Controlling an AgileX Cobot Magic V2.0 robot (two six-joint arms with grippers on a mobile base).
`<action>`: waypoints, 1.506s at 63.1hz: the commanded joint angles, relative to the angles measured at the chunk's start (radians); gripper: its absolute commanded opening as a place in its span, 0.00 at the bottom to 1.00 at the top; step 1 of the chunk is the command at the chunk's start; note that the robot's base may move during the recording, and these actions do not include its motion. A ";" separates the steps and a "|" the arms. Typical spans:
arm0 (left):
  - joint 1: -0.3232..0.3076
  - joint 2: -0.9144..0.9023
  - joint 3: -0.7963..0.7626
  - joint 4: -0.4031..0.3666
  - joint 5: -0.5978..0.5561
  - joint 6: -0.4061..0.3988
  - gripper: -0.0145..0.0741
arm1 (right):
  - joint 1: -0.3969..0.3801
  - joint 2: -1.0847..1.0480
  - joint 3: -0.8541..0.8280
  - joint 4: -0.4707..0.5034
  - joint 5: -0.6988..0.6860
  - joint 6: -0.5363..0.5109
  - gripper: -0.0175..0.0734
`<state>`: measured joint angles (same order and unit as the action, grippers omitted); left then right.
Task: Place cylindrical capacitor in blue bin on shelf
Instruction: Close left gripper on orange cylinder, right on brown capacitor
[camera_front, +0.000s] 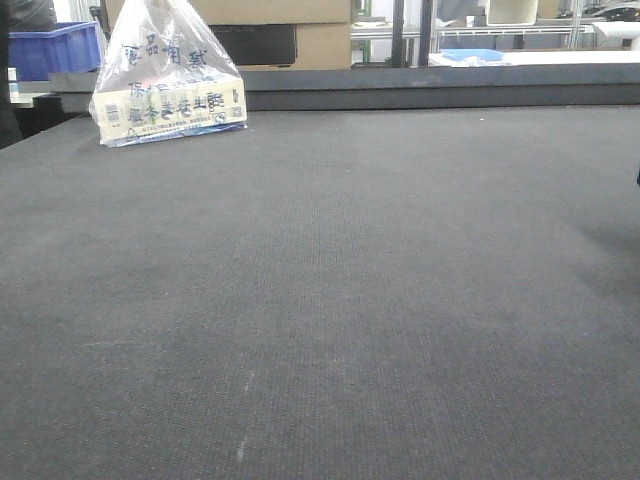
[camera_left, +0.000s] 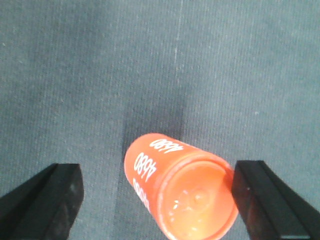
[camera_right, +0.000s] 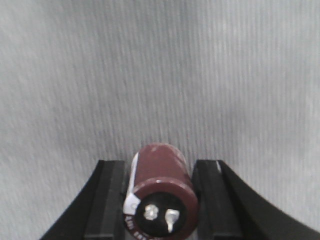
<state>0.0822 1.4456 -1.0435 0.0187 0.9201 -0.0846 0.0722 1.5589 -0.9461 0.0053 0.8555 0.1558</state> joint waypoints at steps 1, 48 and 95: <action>0.000 0.011 0.005 0.024 0.031 0.005 0.73 | -0.002 -0.002 -0.008 -0.005 -0.019 -0.001 0.01; 0.000 -0.026 -0.009 0.024 0.027 0.005 0.73 | -0.002 0.004 -0.008 -0.005 -0.025 -0.001 0.01; 0.000 0.041 -0.007 0.071 -0.021 0.007 0.73 | -0.002 0.004 -0.008 0.004 -0.027 -0.001 0.01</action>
<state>0.0822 1.4705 -1.0516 0.0902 0.9224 -0.0804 0.0722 1.5634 -0.9461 0.0090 0.8364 0.1558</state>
